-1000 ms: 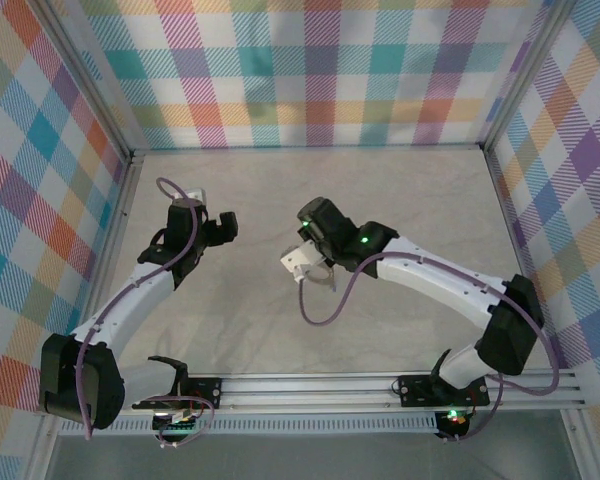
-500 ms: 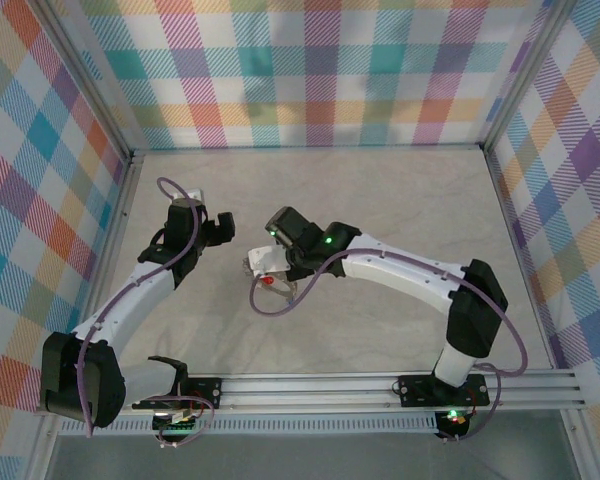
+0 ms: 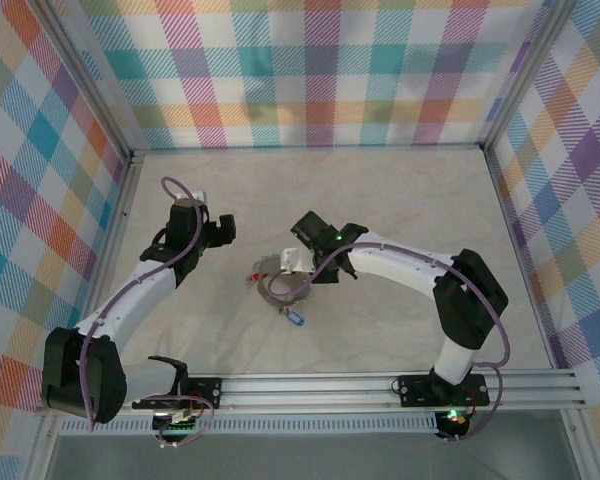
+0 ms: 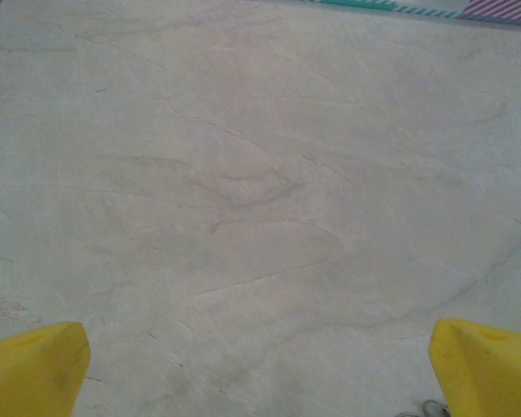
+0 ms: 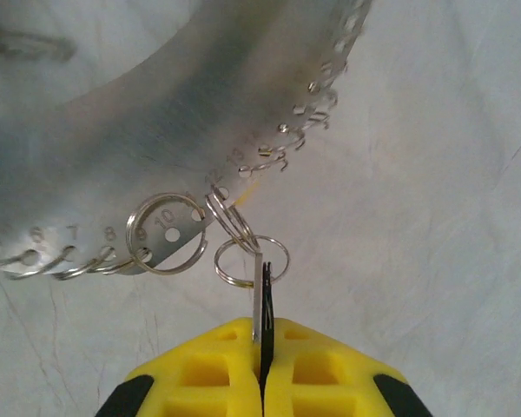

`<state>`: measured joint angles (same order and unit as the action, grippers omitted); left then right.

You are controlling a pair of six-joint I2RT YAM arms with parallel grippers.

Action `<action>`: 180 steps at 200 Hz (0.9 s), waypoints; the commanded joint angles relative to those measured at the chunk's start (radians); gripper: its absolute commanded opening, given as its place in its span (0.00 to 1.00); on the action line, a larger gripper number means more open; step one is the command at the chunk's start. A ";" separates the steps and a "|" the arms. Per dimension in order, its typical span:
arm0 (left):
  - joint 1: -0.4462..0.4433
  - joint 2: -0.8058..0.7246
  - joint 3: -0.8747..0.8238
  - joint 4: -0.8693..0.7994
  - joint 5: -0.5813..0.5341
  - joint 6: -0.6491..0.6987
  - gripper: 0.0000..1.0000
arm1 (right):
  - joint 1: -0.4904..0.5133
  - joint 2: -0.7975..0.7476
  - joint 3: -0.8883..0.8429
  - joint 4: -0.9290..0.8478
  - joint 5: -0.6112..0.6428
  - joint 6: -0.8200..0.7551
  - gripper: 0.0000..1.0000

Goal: Put the keys on the keyring

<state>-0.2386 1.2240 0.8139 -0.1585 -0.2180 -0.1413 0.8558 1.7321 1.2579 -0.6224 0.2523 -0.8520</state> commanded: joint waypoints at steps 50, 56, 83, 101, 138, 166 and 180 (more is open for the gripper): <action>0.019 0.013 -0.011 -0.002 0.020 0.011 1.00 | -0.086 0.054 -0.104 -0.036 0.022 -0.020 0.00; 0.019 0.015 -0.012 -0.003 0.021 0.011 1.00 | -0.094 0.062 -0.106 -0.046 0.030 -0.017 0.00; 0.019 0.018 -0.015 0.000 0.020 0.012 1.00 | -0.134 0.059 -0.137 -0.055 0.034 -0.020 0.00; 0.019 0.021 -0.015 0.001 0.022 0.016 1.00 | -0.165 0.047 -0.159 -0.057 0.028 -0.027 0.00; 0.019 0.031 -0.015 0.004 0.026 0.016 1.00 | -0.223 0.033 -0.218 -0.033 0.025 -0.048 0.08; 0.019 0.038 -0.016 0.005 0.031 0.024 1.00 | -0.252 0.037 -0.232 -0.019 0.026 -0.028 0.17; 0.019 0.038 -0.017 0.012 0.075 0.050 1.00 | -0.260 0.031 -0.240 -0.023 0.028 -0.027 0.22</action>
<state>-0.2386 1.2575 0.8078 -0.1581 -0.1970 -0.1349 0.6201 1.7653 1.0470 -0.6125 0.2703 -0.8780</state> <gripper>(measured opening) 0.999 0.201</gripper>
